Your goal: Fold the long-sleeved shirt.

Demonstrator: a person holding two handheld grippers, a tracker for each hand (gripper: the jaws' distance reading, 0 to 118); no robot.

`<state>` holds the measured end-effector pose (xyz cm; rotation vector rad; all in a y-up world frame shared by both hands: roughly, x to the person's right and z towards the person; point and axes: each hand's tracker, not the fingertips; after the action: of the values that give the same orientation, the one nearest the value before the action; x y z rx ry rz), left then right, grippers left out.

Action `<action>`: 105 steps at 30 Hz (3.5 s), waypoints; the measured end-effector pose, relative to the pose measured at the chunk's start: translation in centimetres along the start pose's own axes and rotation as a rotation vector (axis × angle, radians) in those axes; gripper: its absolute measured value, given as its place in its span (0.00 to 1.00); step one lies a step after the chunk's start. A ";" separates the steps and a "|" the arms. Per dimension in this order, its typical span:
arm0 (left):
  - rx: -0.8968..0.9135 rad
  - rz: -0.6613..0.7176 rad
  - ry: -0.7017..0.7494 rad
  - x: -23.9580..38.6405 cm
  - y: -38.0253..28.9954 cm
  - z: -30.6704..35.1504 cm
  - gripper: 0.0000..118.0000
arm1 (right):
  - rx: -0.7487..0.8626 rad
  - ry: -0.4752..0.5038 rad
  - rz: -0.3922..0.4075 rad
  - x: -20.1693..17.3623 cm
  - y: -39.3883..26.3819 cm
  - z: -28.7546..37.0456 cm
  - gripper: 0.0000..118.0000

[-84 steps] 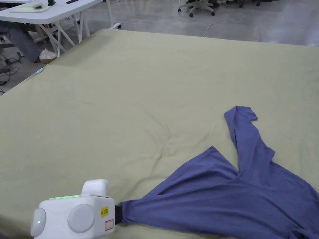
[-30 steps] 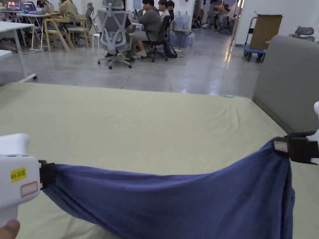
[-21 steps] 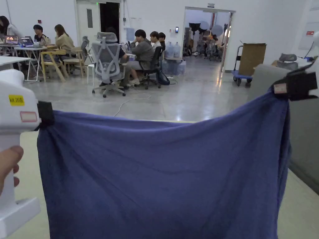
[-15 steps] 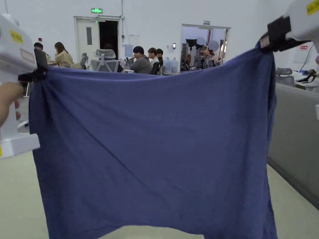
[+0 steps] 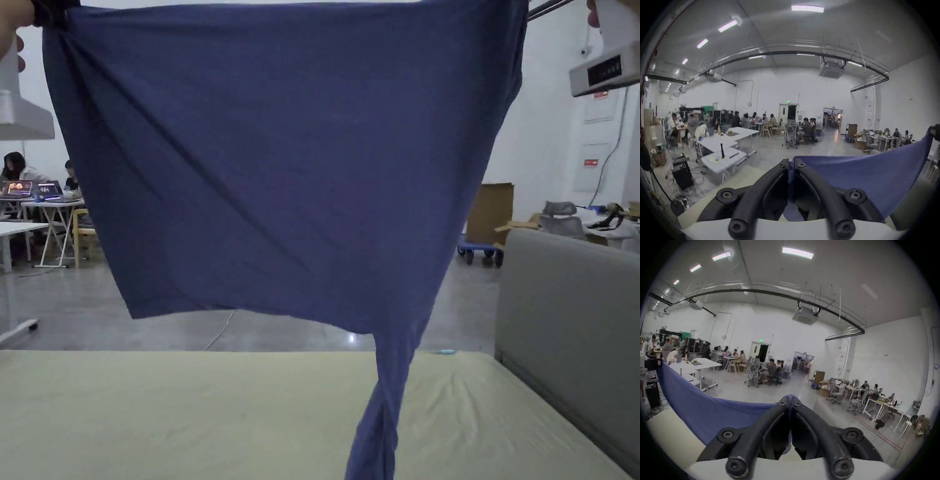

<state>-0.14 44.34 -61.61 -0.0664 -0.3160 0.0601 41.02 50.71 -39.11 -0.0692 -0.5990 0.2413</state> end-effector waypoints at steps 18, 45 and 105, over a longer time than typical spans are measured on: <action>-0.406 -0.123 -0.005 1.6 -26.5 -19.8 0.02 | -0.484 0.149 -0.007 -9.7 -32.2 -21.3 0.00; -1.150 -0.223 -0.106 -10.3 -64.2 6.7 0.02 | -1.131 0.448 -0.116 -12.8 -70.1 11.9 0.00; -0.810 -0.049 0.025 -7.4 -63.5 20.2 0.00 | -0.892 0.365 -0.242 -27.0 -62.2 -24.4 1.00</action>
<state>-10.35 -18.27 -39.98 -0.8616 -0.3005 -0.1208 45.95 -16.04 -65.74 -0.8780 -0.3064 -0.2862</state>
